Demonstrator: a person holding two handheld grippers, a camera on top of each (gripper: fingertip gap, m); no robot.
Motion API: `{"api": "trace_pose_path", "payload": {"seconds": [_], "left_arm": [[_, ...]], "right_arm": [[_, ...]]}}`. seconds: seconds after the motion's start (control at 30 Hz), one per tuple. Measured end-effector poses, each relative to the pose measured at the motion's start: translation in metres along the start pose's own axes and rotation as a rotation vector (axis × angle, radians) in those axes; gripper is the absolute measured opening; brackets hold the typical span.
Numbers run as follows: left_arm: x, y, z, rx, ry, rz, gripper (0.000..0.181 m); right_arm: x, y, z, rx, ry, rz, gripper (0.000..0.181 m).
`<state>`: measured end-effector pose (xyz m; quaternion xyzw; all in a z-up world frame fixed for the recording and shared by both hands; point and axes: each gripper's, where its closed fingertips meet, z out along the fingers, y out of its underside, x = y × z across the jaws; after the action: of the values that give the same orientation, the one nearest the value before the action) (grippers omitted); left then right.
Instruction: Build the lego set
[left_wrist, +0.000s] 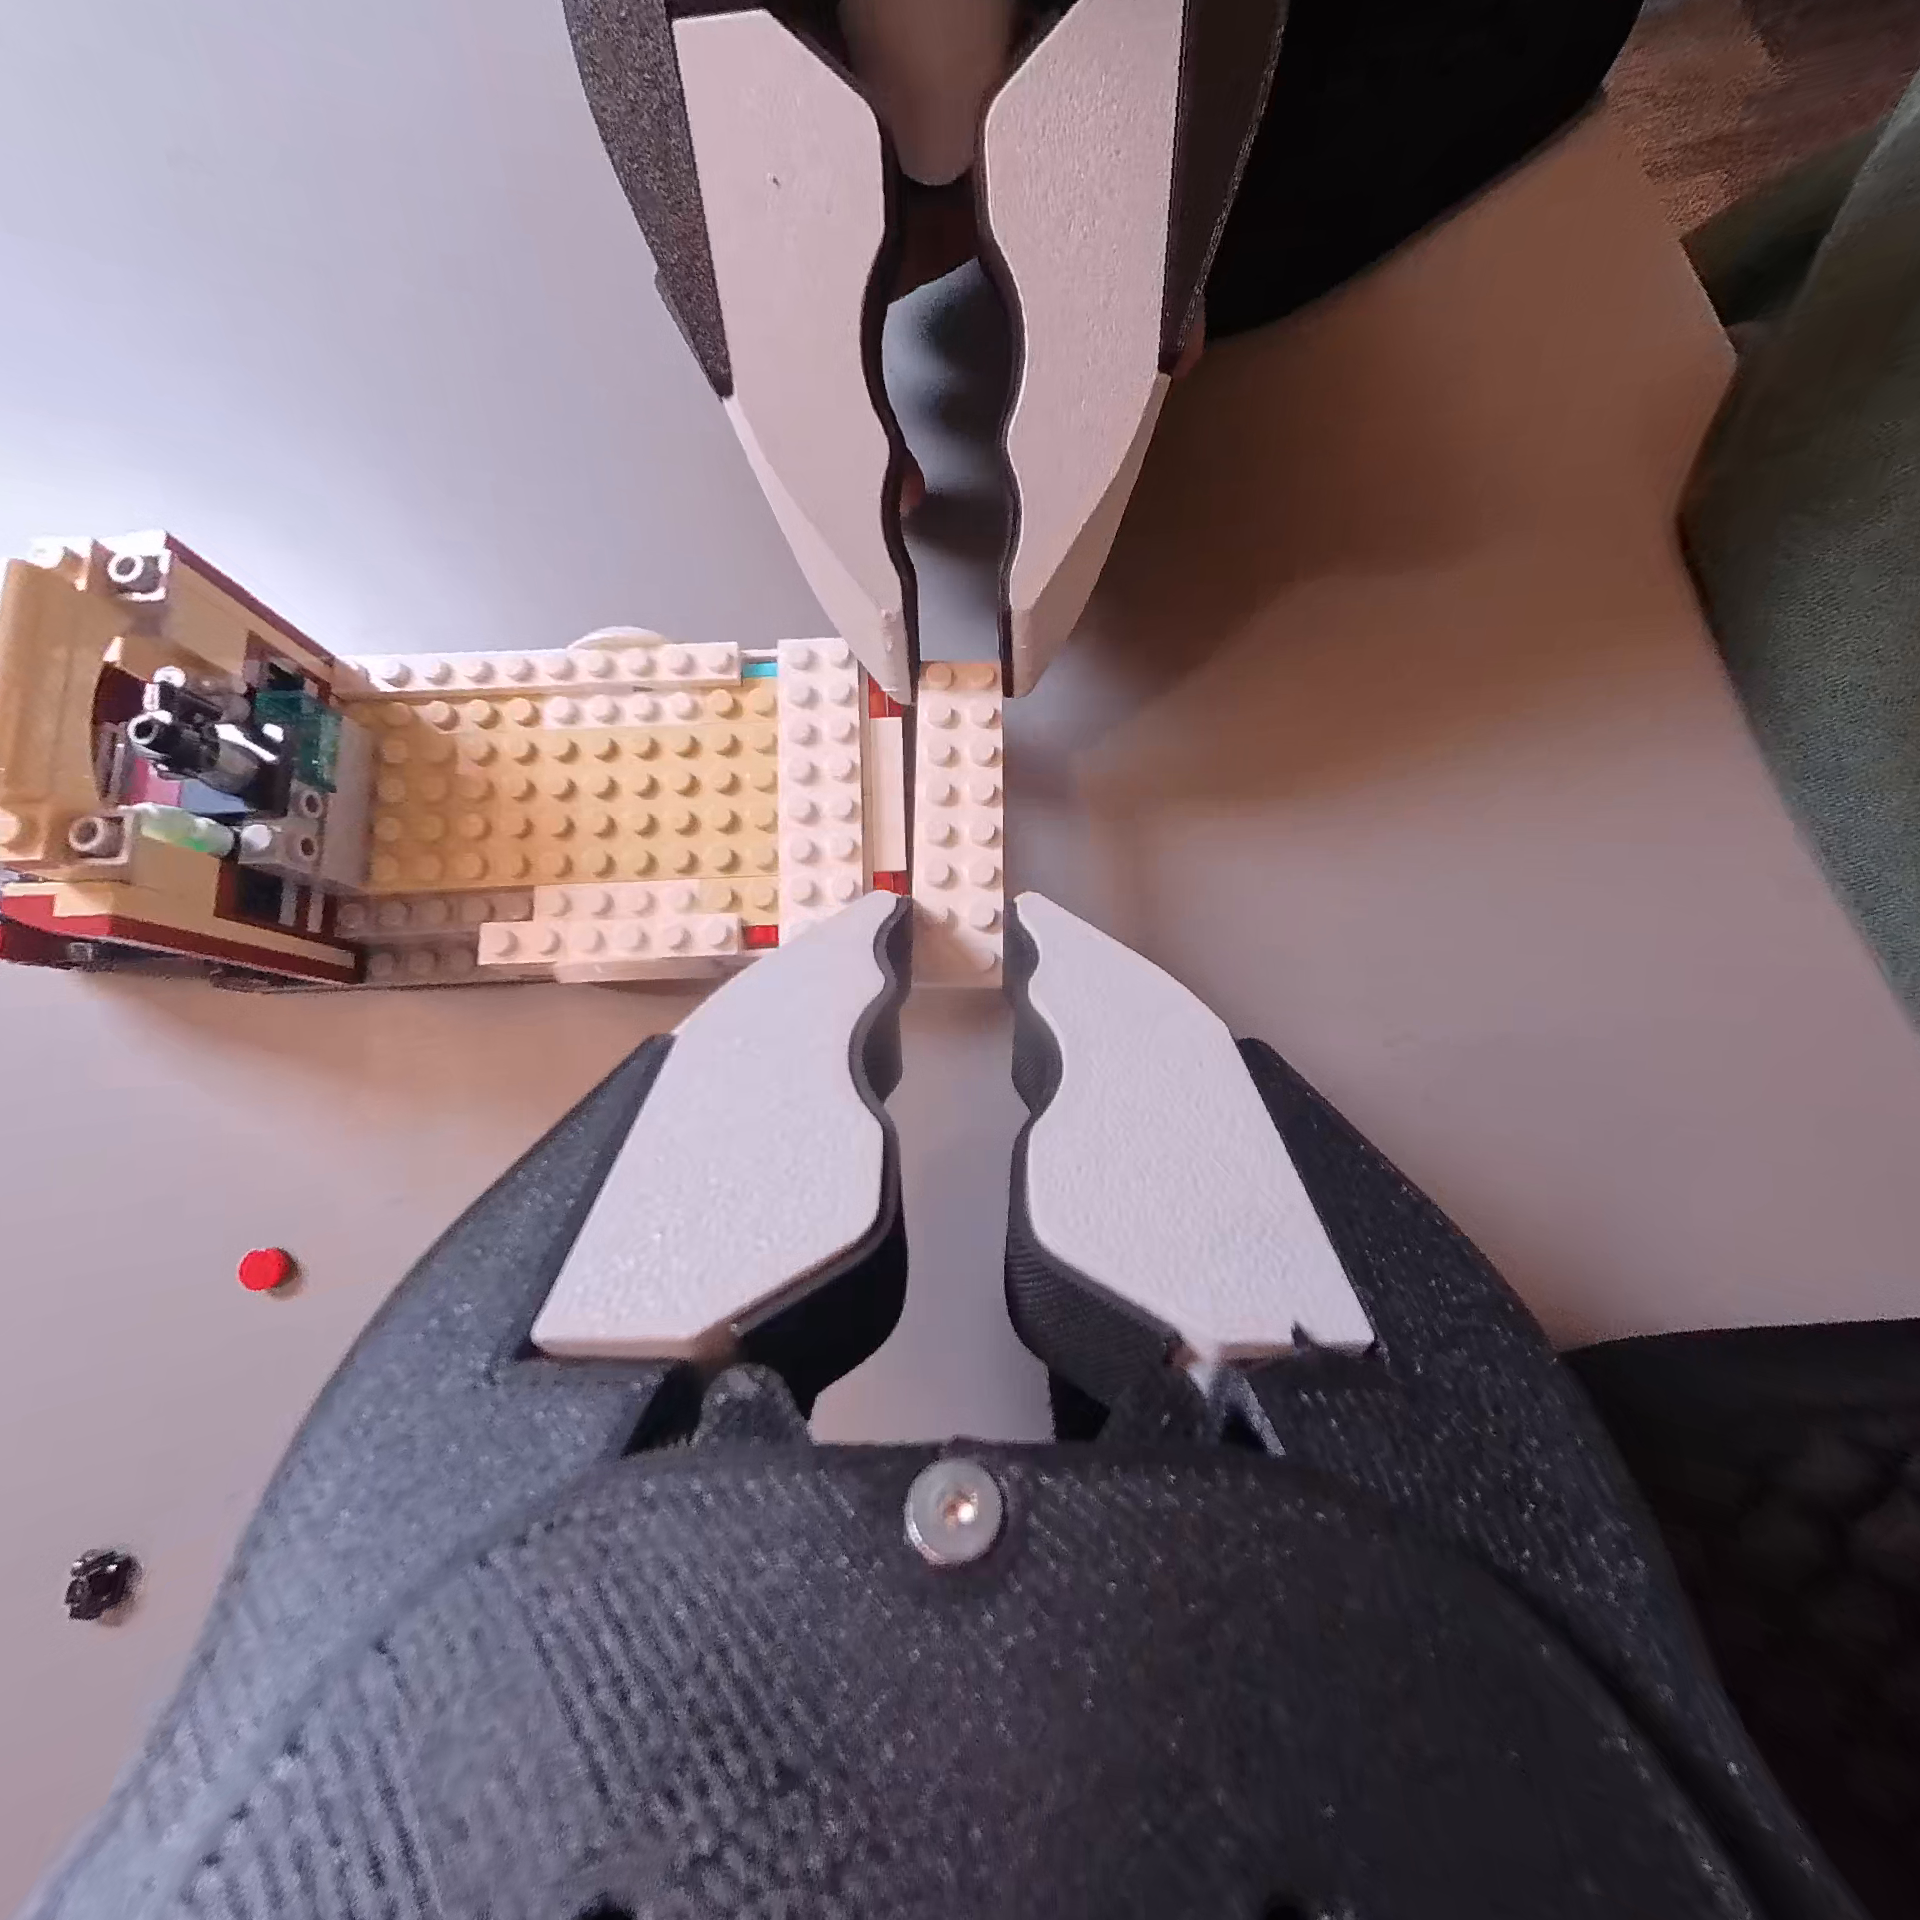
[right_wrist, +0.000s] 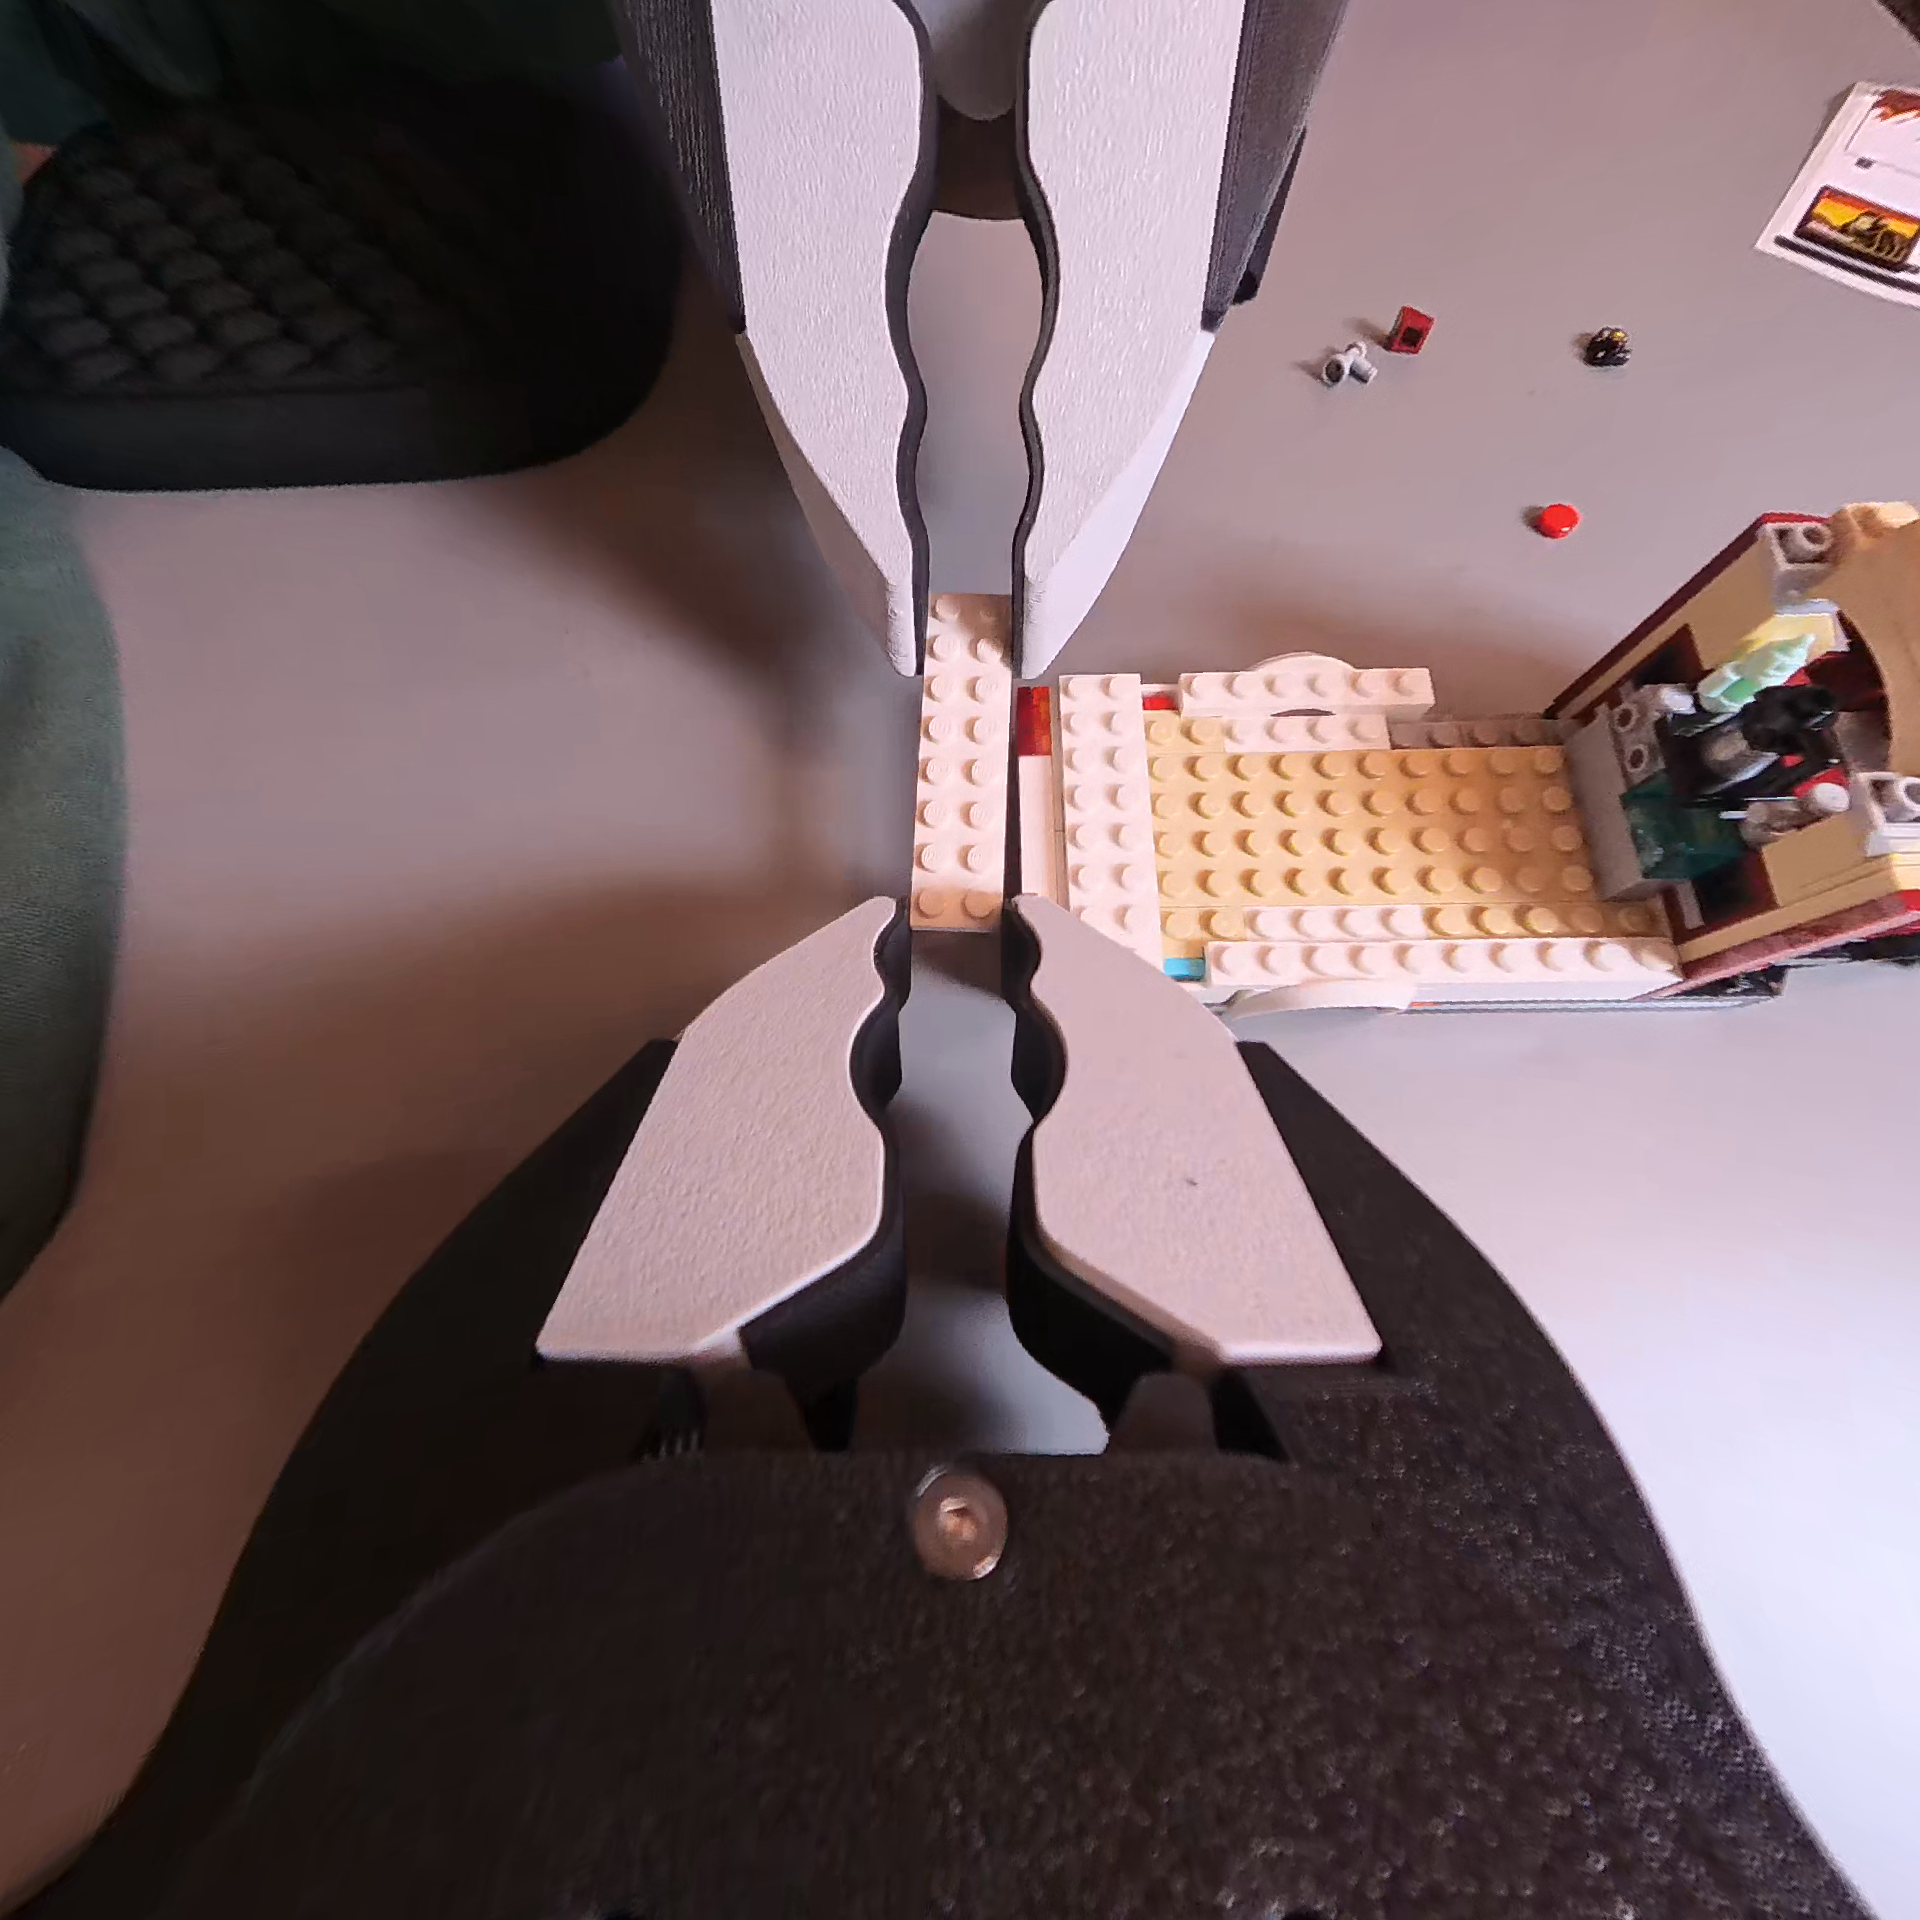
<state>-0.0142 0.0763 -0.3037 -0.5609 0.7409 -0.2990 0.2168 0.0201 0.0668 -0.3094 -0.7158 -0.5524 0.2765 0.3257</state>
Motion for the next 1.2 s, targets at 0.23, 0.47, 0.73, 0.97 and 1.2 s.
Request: {"api": "trace_pose_path", "payload": {"seconds": [0.23,0.47,0.73,0.97,1.2], "left_arm": [[-0.001,-0.001,0.002,0.011,0.005,-0.007,0.016],[-0.009,-0.004,-0.002,0.041,-0.032,-0.015,0.017],[-0.014,0.0,-0.004,0.049,-0.029,-0.037,0.016],[-0.028,0.007,-0.01,0.085,-0.053,-0.089,0.013],[-0.03,0.001,-0.007,0.141,-0.059,-0.1,0.019]], "right_arm": [[0.001,0.001,-0.001,0.0,0.002,0.003,0.016],[0.008,-0.002,-0.007,0.021,0.04,0.006,0.016],[0.013,0.001,-0.008,0.023,0.044,0.027,0.016],[0.025,0.009,-0.015,0.031,0.063,0.069,0.016],[0.03,0.006,-0.017,0.059,0.09,0.077,0.016]]}}
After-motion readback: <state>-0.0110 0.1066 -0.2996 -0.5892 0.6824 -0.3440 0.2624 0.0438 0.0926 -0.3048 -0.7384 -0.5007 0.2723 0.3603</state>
